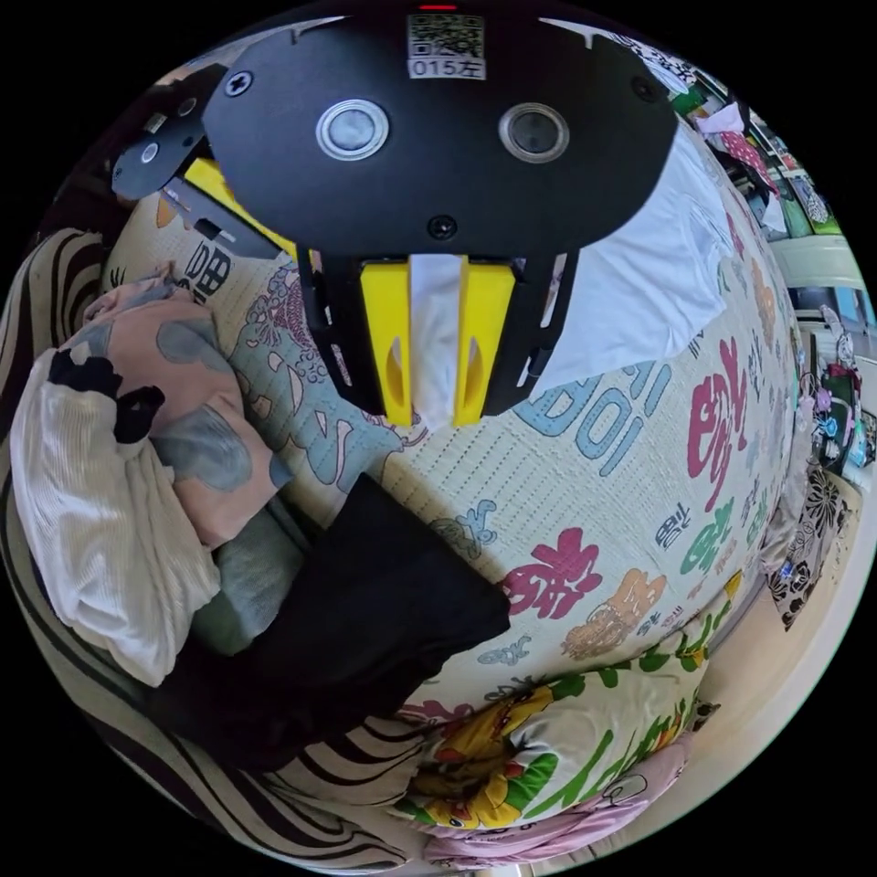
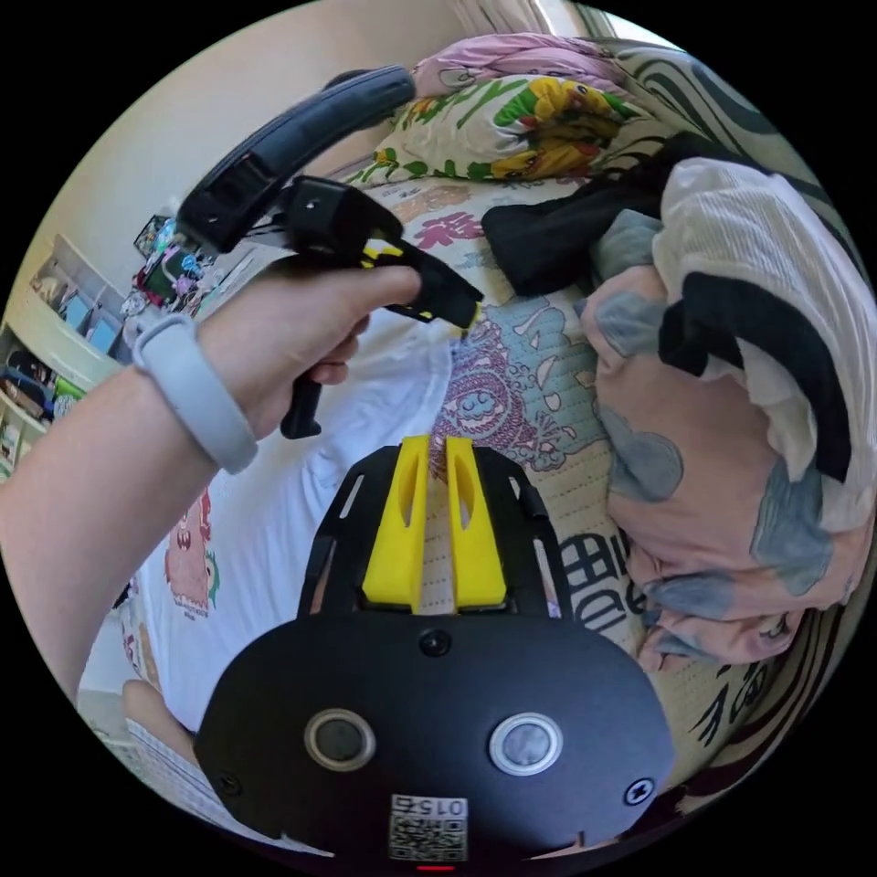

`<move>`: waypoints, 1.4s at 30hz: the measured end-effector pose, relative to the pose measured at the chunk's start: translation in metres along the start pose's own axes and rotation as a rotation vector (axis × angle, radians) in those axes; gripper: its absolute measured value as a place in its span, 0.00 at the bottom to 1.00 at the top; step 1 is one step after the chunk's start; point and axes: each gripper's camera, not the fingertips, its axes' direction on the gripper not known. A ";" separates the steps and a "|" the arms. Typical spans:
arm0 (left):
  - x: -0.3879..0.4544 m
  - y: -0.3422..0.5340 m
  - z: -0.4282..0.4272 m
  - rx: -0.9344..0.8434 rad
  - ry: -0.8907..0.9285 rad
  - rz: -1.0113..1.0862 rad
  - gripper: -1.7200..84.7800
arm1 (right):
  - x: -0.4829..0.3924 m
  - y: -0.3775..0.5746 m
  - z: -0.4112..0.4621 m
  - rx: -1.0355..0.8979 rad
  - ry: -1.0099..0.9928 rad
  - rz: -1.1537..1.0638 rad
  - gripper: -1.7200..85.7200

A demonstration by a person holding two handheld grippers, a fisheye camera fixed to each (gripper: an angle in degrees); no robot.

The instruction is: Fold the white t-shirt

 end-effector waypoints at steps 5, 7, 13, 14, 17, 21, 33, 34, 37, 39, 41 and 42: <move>-0.021 -0.015 0.000 0.062 0.097 -0.004 0.03 | 0.006 -0.011 0.010 0.000 -0.009 -0.055 0.01; -0.037 -0.018 -0.008 0.120 0.144 -0.042 0.03 | 0.010 -0.016 0.011 0.000 0.004 -0.064 0.01; -0.110 -0.003 -0.034 0.280 0.235 -0.155 0.02 | 0.018 -0.036 0.006 0.046 0.032 -0.085 0.01; -0.127 0.006 -0.040 0.316 0.251 -0.173 0.02 | 0.017 -0.040 0.005 0.052 0.033 -0.096 0.01; -0.171 0.037 -0.054 0.398 0.264 -0.221 0.02 | 0.013 -0.050 0.001 0.077 0.012 -0.122 0.01; -0.218 0.075 -0.062 0.457 0.310 -0.258 0.02 | 0.000 -0.062 -0.003 0.149 -0.056 -0.177 0.02; -0.269 0.112 -0.030 0.401 0.372 -0.204 0.02 | 0.011 -0.134 0.099 -0.056 -0.428 -0.148 0.10; -0.276 0.115 -0.026 0.397 0.371 -0.210 0.02 | 0.009 -0.137 0.103 -0.074 -0.431 -0.157 0.10; -0.293 0.123 -0.018 0.391 0.372 -0.220 0.02 | -0.003 -0.143 0.112 -0.092 -0.476 -0.220 0.07; -0.303 0.128 -0.015 0.389 0.365 -0.226 0.02 | -0.010 -0.143 0.108 -0.061 -0.489 -0.266 0.03; -0.315 0.135 -0.012 0.393 0.372 -0.236 0.02 | -0.011 -0.142 0.097 -0.017 -0.471 -0.280 0.02; -0.319 0.137 -0.012 0.396 0.378 -0.240 0.02 | -0.012 -0.143 0.088 0.014 -0.459 -0.289 0.02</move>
